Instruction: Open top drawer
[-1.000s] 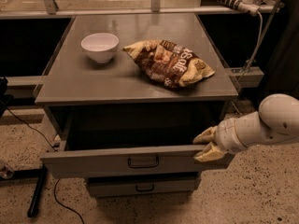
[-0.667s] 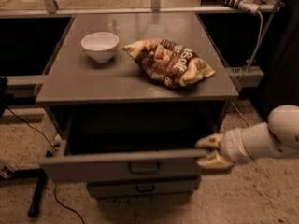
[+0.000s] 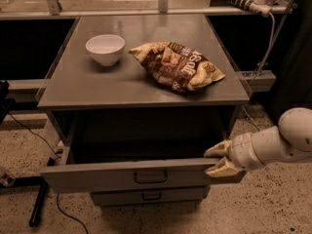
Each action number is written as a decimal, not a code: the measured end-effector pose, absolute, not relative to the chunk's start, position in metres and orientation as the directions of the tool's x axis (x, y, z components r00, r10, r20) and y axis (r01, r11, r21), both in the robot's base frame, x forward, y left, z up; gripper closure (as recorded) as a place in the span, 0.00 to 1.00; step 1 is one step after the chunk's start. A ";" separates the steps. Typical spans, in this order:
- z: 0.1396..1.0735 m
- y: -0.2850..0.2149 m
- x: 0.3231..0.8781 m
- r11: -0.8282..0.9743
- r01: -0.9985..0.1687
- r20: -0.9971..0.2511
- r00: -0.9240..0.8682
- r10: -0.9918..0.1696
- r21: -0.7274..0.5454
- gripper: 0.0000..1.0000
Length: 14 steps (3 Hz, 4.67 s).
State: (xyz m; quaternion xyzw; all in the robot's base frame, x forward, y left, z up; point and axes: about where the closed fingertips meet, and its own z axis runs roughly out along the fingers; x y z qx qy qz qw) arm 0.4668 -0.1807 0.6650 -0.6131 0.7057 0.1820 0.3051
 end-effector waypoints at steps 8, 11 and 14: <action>0.660 -0.187 0.418 0.193 -0.980 -0.687 -0.113 -0.718 -0.041 0.35; 0.659 -0.197 0.389 0.178 -0.984 -0.699 -0.126 -0.704 -0.001 0.81; 0.659 -0.204 0.372 0.180 -0.984 -0.699 -0.134 -0.702 0.007 0.00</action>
Offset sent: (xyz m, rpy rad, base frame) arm -0.1505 -0.0458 -0.0385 0.1187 0.1537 -0.0589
